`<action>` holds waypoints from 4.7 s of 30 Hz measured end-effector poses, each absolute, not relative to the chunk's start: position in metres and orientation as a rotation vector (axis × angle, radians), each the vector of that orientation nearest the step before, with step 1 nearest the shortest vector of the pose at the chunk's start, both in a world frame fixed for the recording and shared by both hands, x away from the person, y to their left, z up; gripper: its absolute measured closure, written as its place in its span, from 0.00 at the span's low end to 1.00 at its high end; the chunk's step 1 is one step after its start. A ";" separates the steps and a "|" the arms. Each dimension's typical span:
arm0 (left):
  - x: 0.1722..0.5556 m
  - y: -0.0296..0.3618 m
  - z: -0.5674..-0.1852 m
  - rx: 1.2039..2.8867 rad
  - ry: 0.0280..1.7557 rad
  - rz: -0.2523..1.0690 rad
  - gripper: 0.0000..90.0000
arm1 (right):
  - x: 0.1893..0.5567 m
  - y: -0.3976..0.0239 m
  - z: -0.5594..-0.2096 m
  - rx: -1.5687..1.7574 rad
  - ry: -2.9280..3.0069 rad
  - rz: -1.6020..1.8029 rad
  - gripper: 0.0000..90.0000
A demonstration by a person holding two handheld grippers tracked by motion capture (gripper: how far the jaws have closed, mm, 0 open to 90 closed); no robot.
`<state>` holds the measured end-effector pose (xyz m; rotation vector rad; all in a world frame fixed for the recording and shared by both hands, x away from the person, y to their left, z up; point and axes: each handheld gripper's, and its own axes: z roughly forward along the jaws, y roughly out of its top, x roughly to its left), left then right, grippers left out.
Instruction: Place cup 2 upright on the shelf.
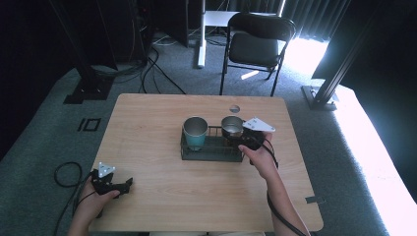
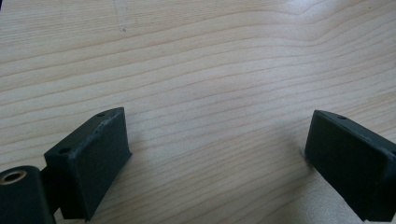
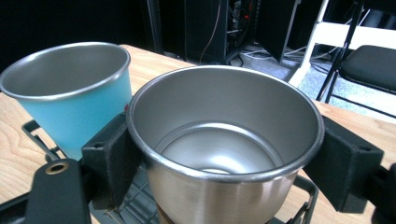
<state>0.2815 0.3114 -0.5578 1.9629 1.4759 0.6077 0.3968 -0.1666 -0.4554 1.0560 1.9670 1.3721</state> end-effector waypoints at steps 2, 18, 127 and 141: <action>0.282 0.311 -0.558 1.963 1.476 0.608 0.08 | 0.398 -0.165 -0.458 1.057 1.972 1.363 0.20; 0.282 0.311 -0.558 1.961 1.476 0.608 0.08 | 0.402 -0.155 -0.476 1.041 2.022 1.316 0.20; 0.281 0.311 -0.558 1.963 1.476 0.608 0.08 | 0.304 -0.302 -0.551 1.376 2.079 1.081 0.13; 0.281 0.311 -0.558 1.964 1.474 0.610 0.08 | 0.287 -0.321 -0.557 1.472 2.050 0.960 0.13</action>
